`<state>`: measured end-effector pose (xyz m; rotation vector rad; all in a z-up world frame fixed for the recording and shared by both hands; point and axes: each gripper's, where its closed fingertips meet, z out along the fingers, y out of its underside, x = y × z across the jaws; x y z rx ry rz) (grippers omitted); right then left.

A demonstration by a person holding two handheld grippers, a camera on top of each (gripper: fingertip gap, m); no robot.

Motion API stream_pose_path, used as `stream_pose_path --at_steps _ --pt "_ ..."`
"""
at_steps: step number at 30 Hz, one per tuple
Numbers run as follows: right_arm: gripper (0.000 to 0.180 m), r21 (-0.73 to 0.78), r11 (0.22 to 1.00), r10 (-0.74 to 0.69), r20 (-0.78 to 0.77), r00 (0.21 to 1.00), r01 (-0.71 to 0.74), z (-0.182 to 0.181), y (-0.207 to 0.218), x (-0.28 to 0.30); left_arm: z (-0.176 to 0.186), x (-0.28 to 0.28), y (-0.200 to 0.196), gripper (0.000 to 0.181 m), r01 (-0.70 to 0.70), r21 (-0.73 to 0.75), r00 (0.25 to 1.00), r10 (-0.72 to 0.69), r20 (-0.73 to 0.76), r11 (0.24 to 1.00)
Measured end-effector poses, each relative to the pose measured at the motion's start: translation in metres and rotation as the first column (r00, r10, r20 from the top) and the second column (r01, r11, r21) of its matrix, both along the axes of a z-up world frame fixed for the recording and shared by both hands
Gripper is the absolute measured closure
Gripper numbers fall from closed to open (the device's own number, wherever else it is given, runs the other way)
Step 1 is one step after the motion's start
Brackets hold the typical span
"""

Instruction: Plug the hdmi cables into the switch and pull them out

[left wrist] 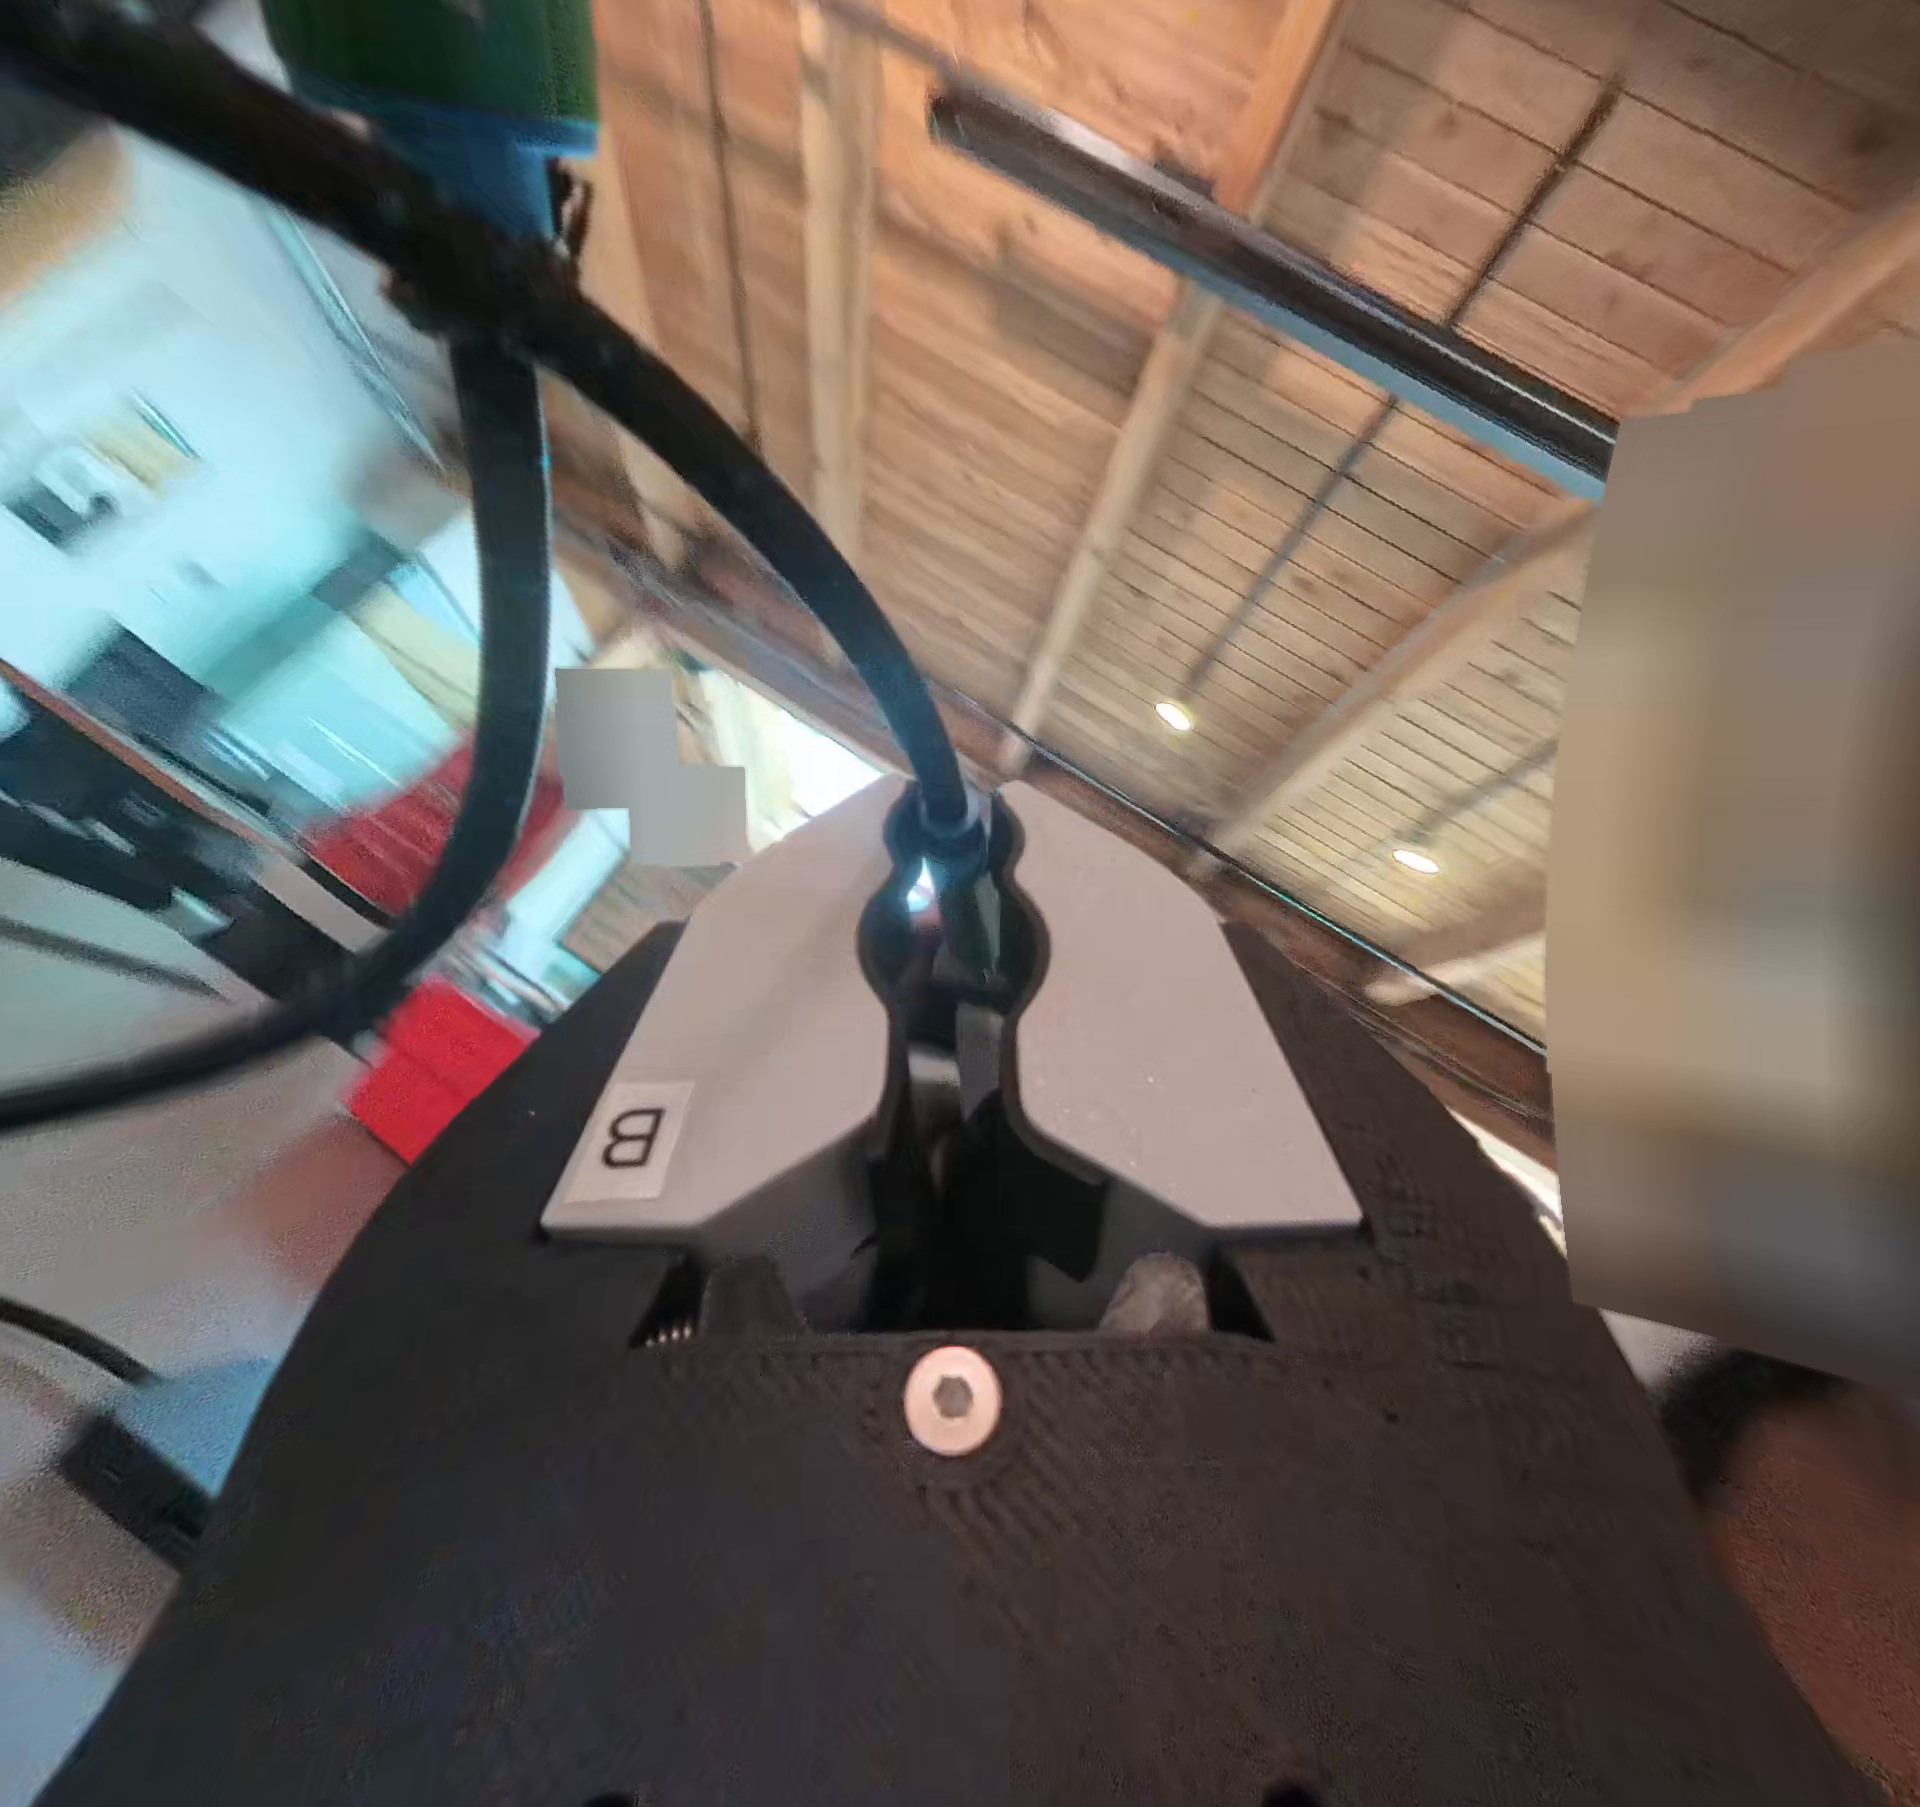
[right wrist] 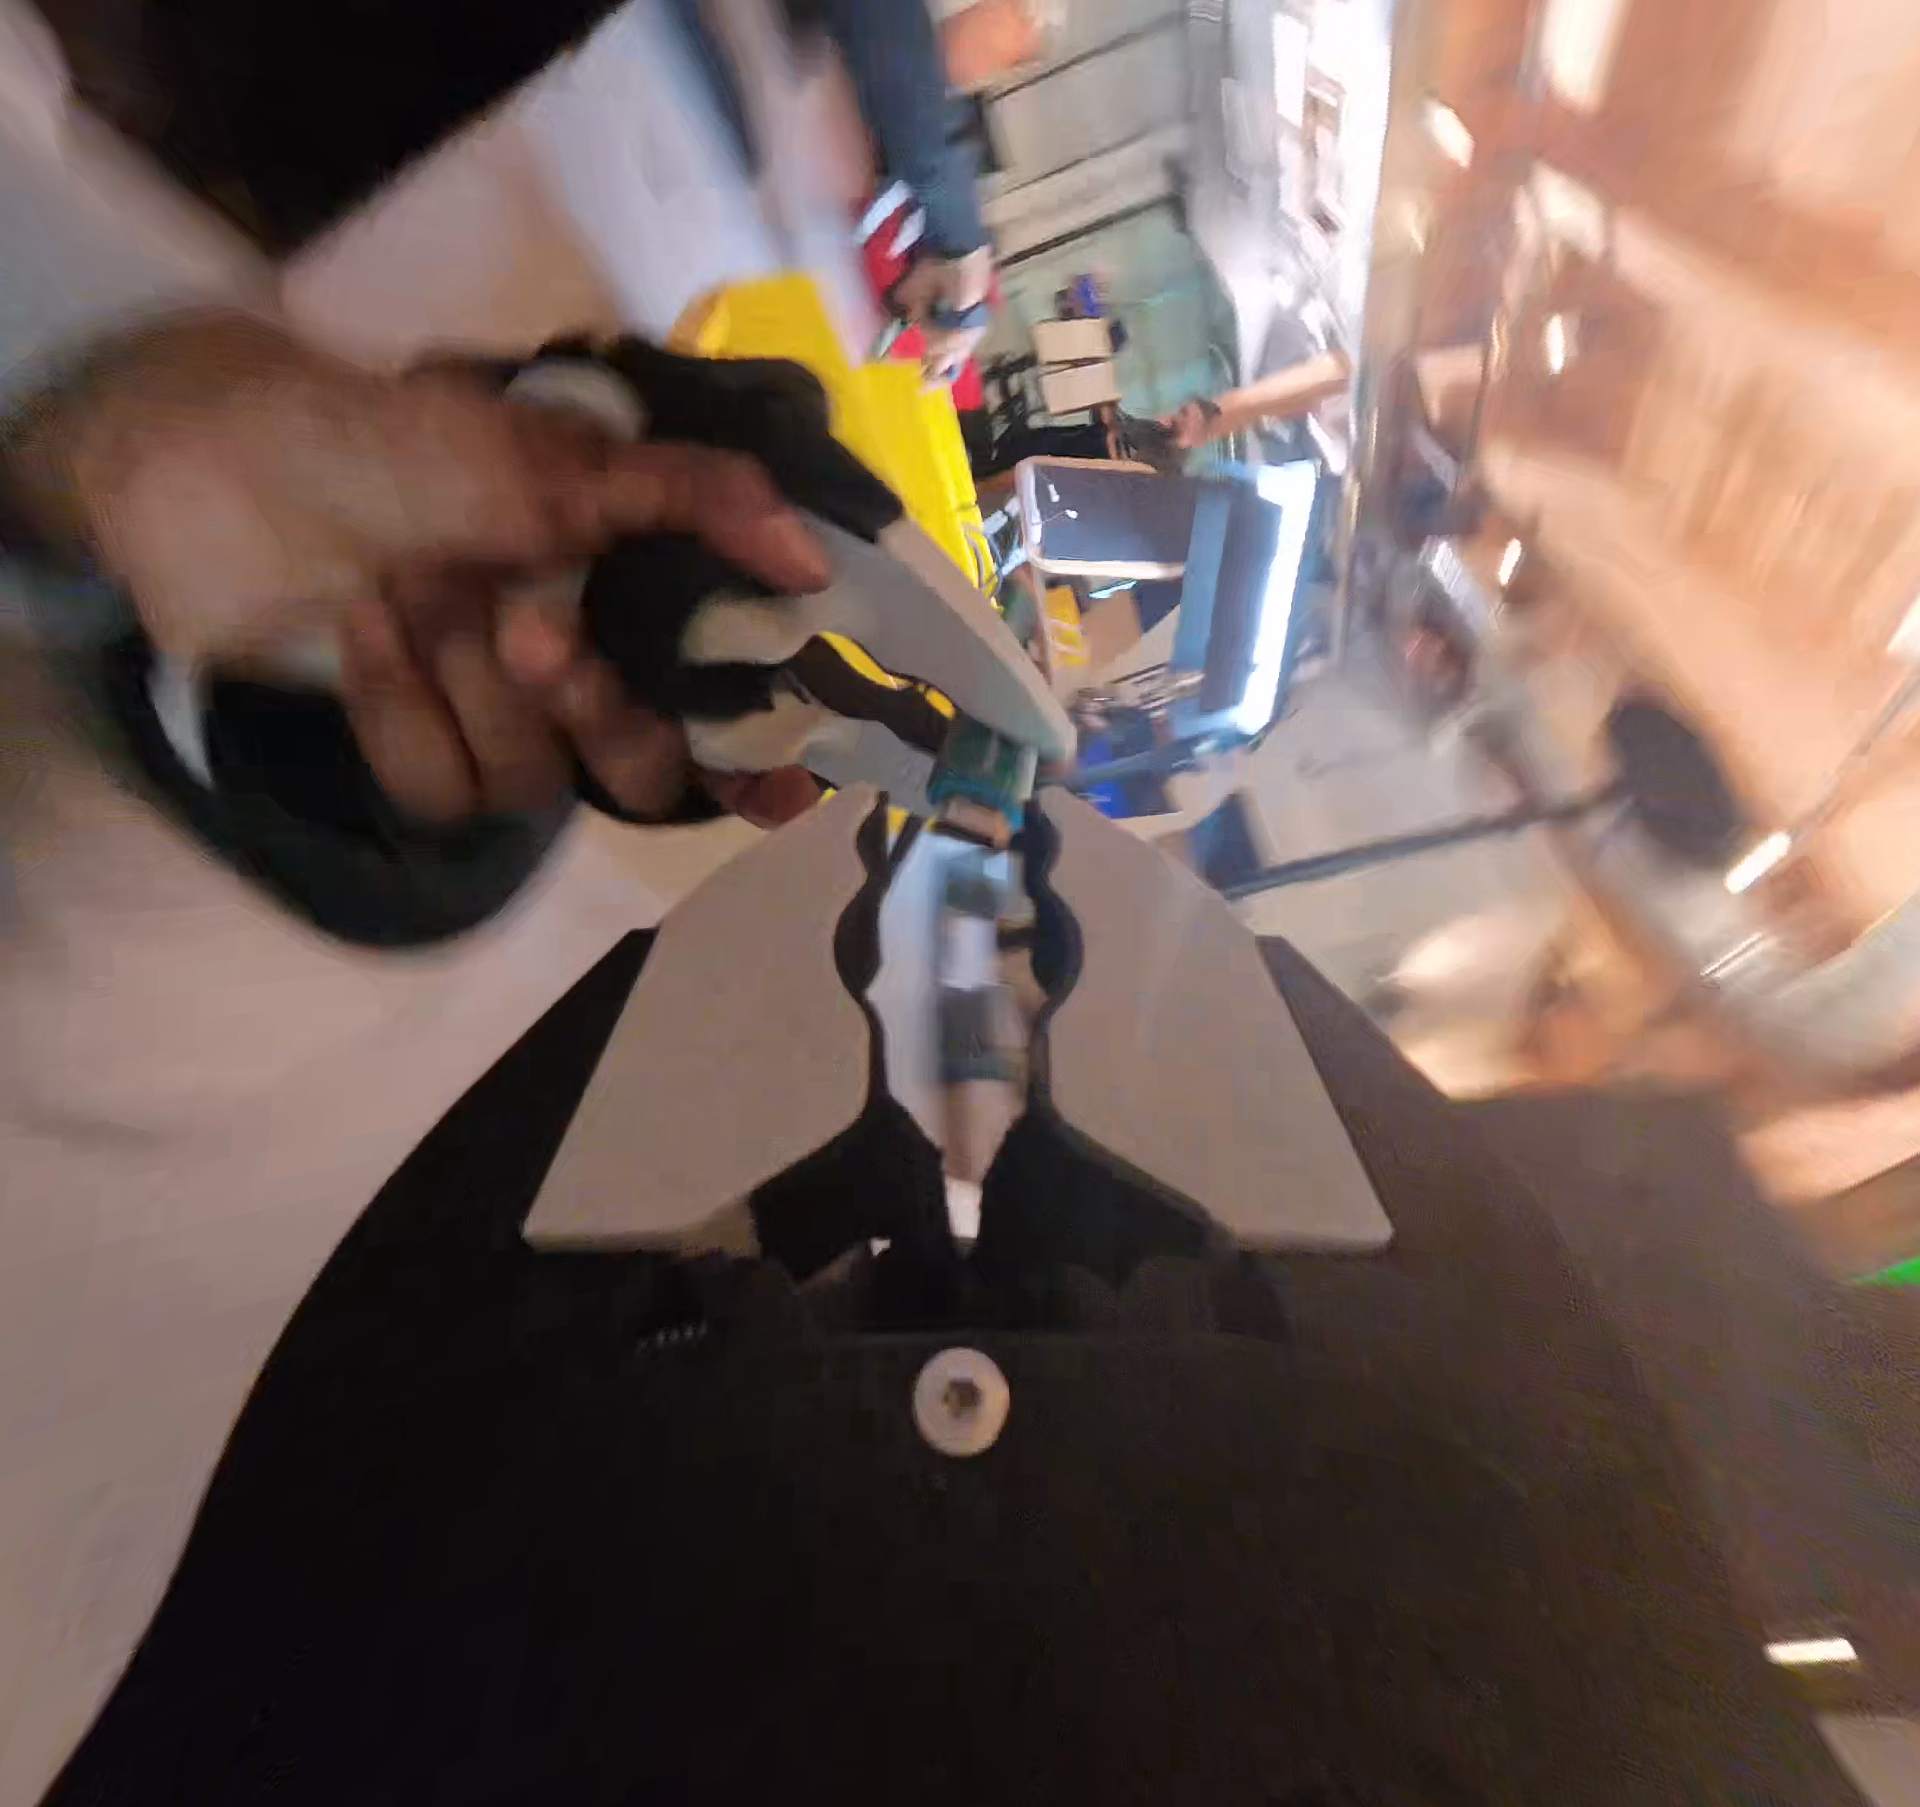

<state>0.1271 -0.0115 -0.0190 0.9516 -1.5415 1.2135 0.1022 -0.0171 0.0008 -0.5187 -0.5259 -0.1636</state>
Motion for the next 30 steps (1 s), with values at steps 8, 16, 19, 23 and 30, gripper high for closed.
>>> stream_pose_path --at_steps 8,16,19,23,30 --pt "0.143 -0.363 0.926 0.113 0.521 0.846 0.099 0.014 -0.013 -0.013 0.010 0.001 -0.018 0.171 -0.349 -0.133 0.937 0.341 -0.078 0.928" --pt "0.154 -0.104 0.991 -0.055 0.239 0.969 0.082 0.004 -0.024 -0.017 -0.001 -0.007 -0.016 0.171 -0.250 -0.113 0.967 0.253 0.015 0.962" --pt "0.159 -0.088 0.992 -0.063 0.235 0.970 0.086 0.003 -0.028 -0.020 -0.001 -0.007 -0.015 0.170 -0.247 -0.115 0.968 0.250 0.015 0.962" --pt "0.159 -0.092 0.996 0.011 0.286 0.958 0.016 0.010 -0.031 -0.011 0.006 0.004 -0.018 0.170 -0.276 -0.117 0.959 0.266 -0.093 0.954" --pt "0.159 -0.200 0.979 0.093 0.243 0.966 -0.044 0.066 -0.044 -0.018 0.002 0.033 -0.011 0.153 -0.405 -0.269 0.882 0.296 -0.367 0.874"
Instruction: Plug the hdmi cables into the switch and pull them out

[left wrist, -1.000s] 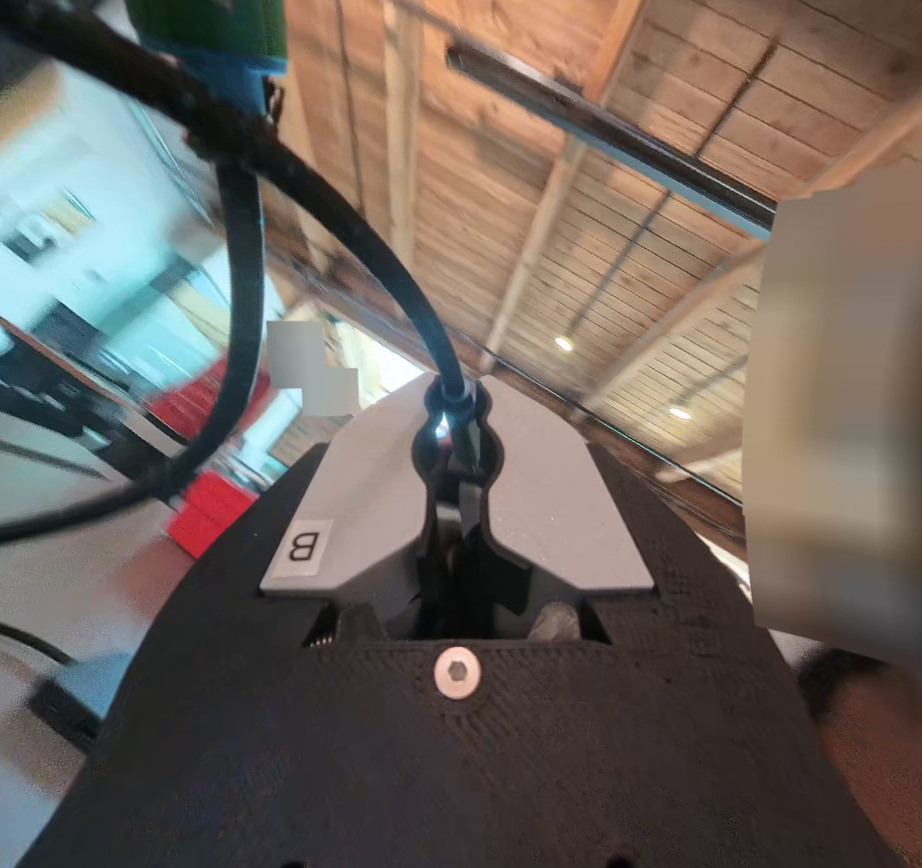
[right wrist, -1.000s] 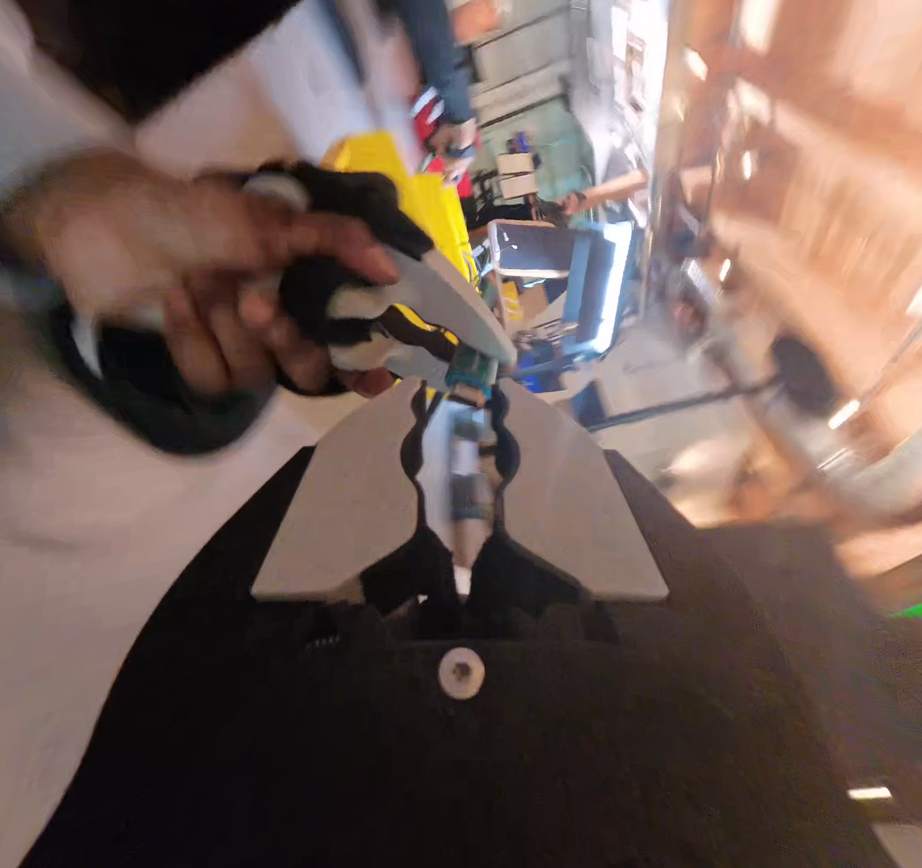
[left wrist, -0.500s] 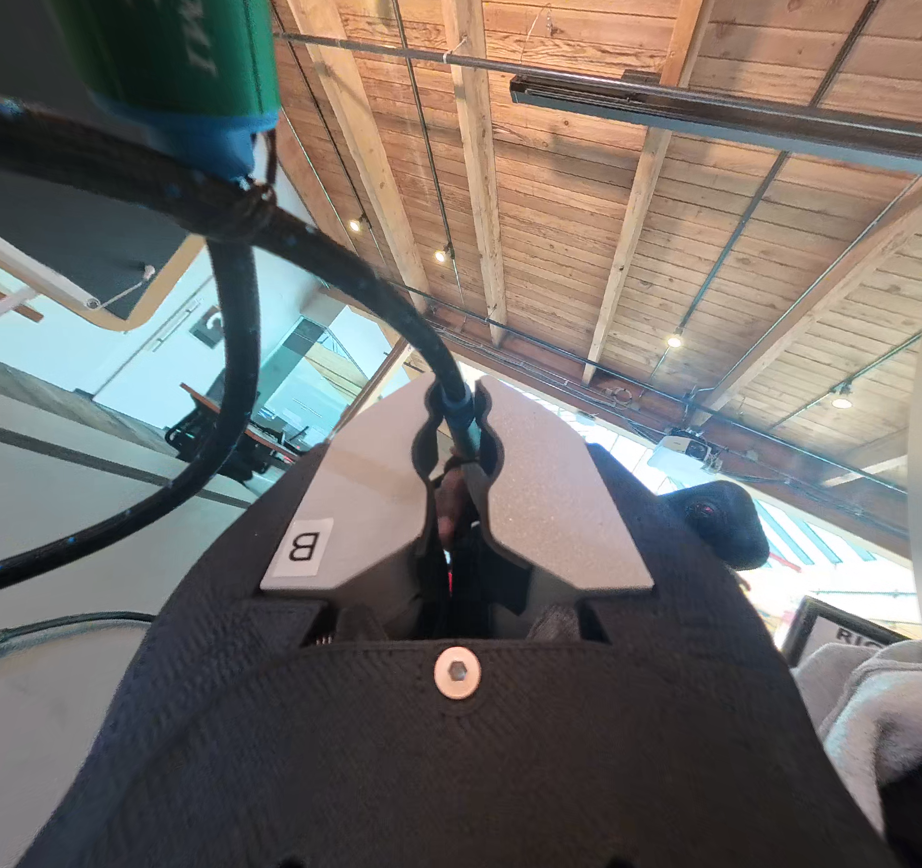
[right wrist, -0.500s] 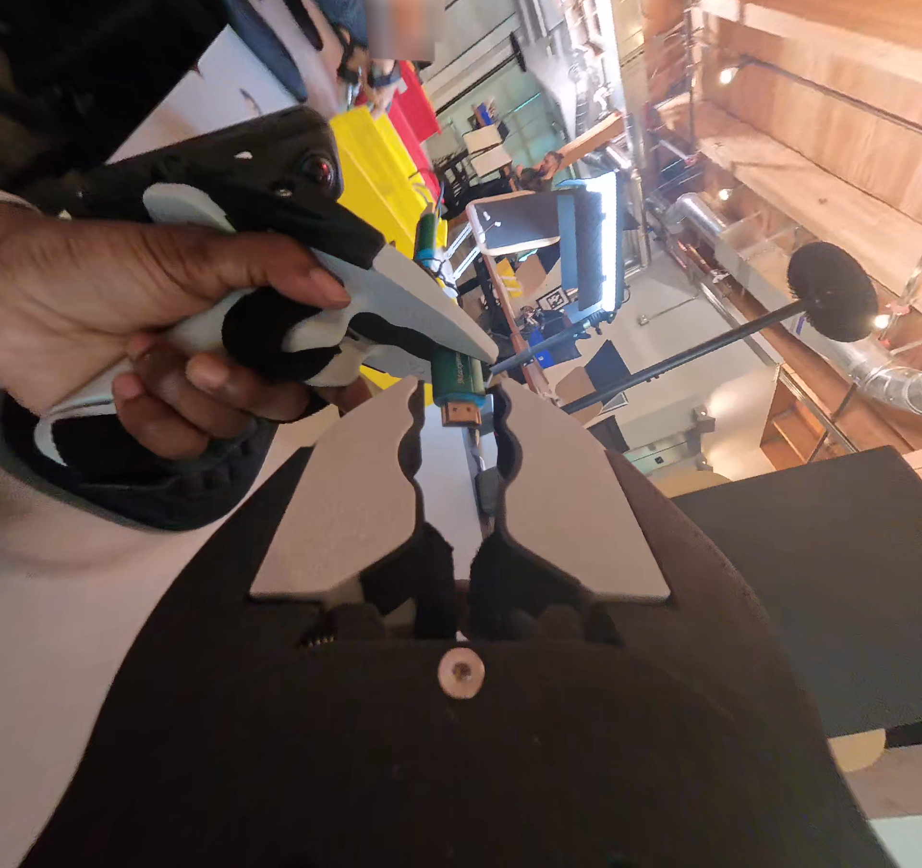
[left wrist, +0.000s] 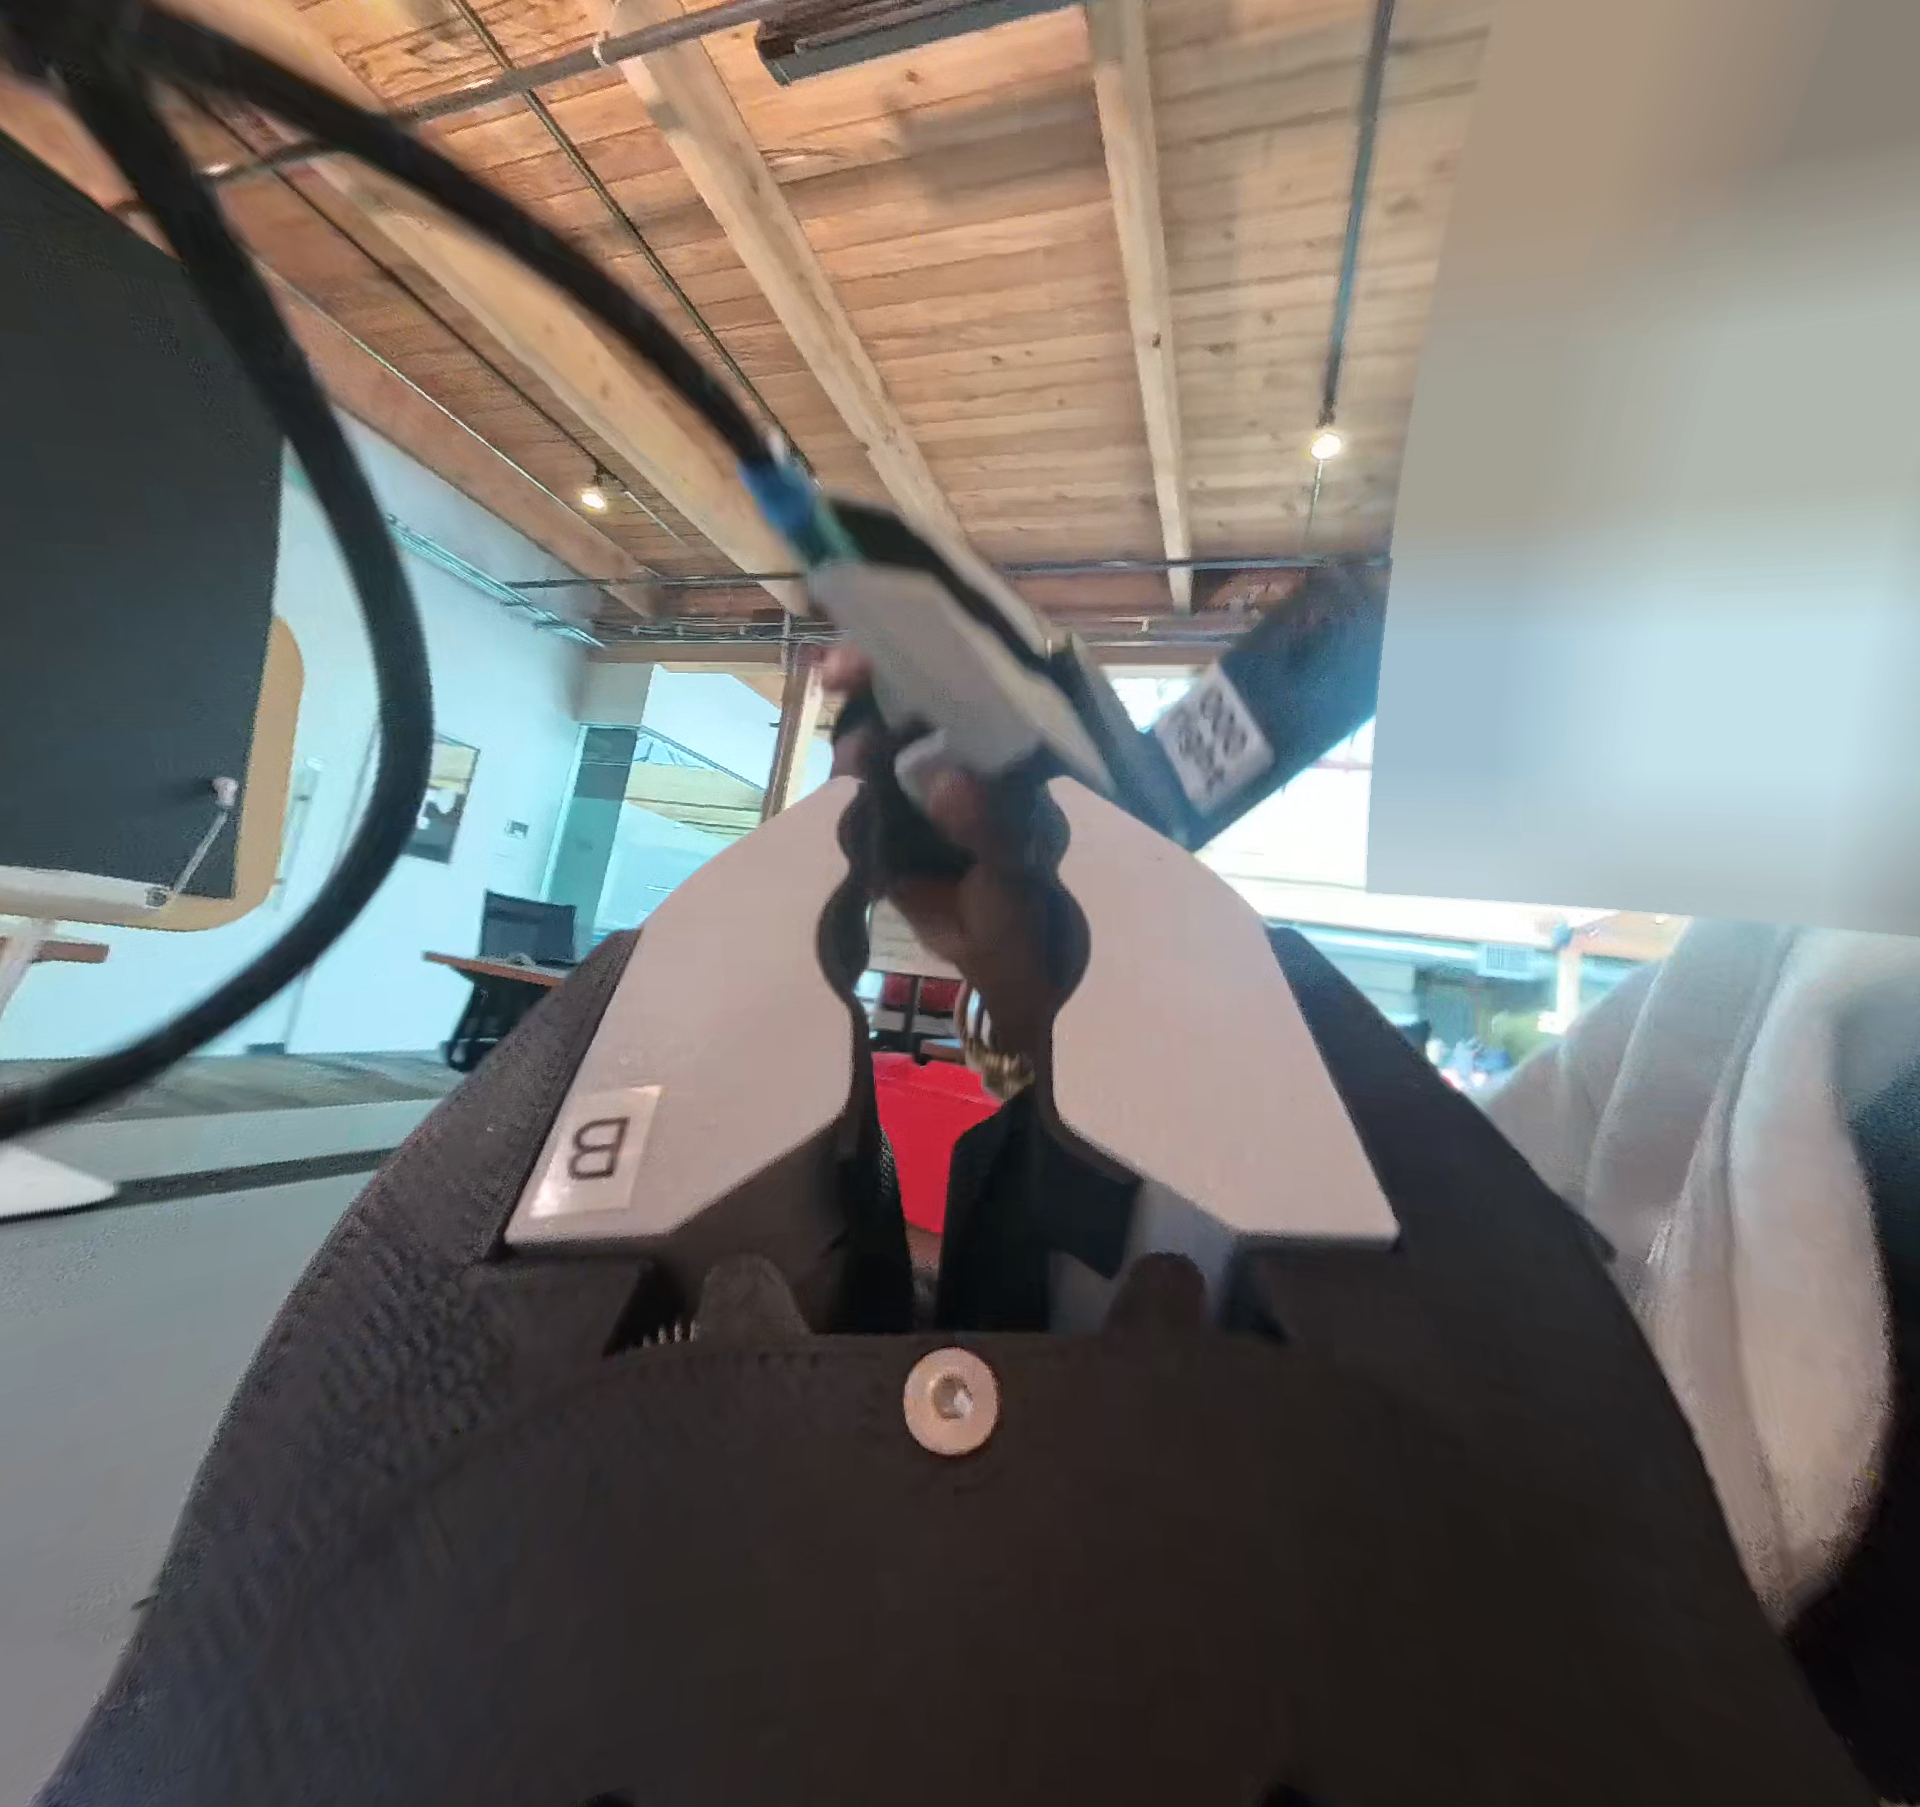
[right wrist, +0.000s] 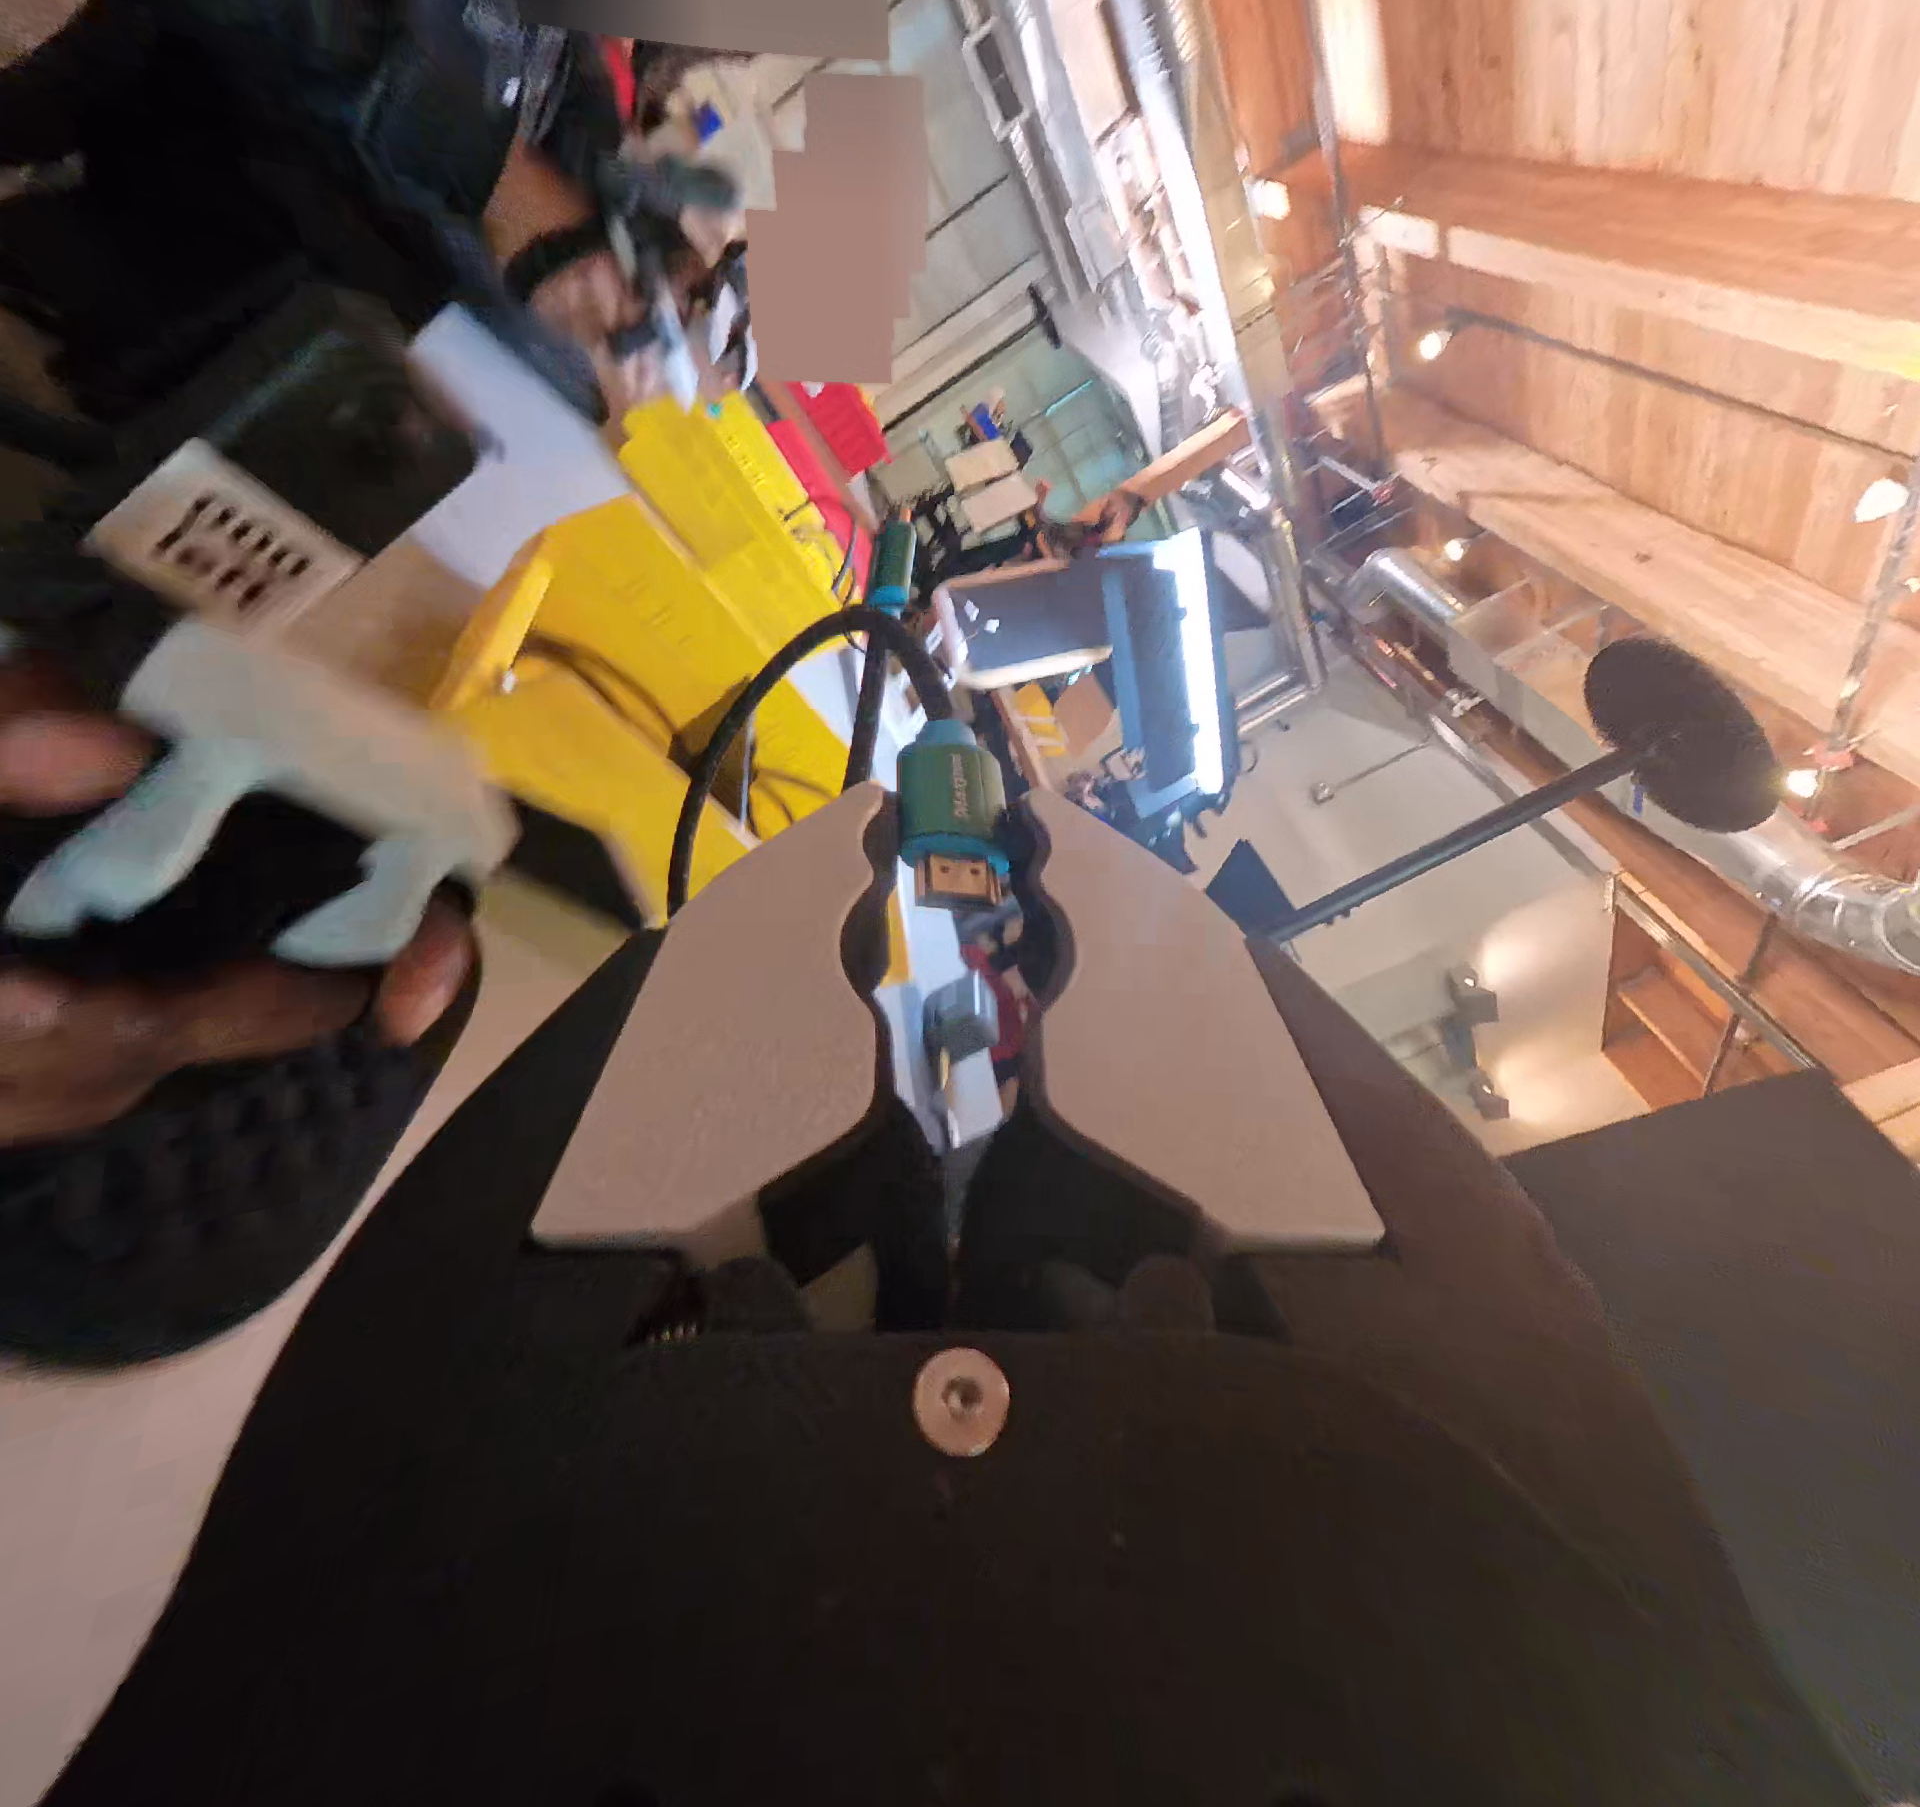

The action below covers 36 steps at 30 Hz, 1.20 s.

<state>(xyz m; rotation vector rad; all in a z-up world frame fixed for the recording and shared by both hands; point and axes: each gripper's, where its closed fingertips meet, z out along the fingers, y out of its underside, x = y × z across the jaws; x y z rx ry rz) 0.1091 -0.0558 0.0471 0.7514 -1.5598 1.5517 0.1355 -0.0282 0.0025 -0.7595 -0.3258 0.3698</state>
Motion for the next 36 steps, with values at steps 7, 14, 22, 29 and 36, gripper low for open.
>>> stream_pose_path --at_steps 7,14,22,29,36 --pt "0.159 -0.351 0.845 0.519 0.351 0.780 -0.404 0.083 -0.008 0.054 -0.018 -0.042 -0.011 0.146 -0.254 -0.007 0.967 0.254 0.014 0.967" --pt "0.160 -0.231 0.830 0.521 0.647 0.556 -0.508 0.015 -0.005 0.049 0.036 -0.003 -0.026 0.138 -0.171 -0.111 0.972 0.149 -0.184 0.979" --pt "0.161 -0.092 0.846 0.411 0.741 0.531 -0.526 -0.029 0.007 0.043 0.018 0.013 -0.019 0.146 -0.059 -0.185 0.987 0.030 -0.160 0.981" --pt "0.171 -0.021 0.928 0.309 0.598 0.740 -0.371 -0.050 0.001 0.032 0.002 -0.003 -0.018 0.157 0.034 -0.065 0.999 -0.032 0.032 0.997" --pt "0.175 -0.026 0.958 0.255 0.523 0.814 -0.284 -0.058 0.000 0.031 -0.001 -0.001 -0.030 0.148 0.005 -0.032 1.000 -0.006 -0.020 0.999"
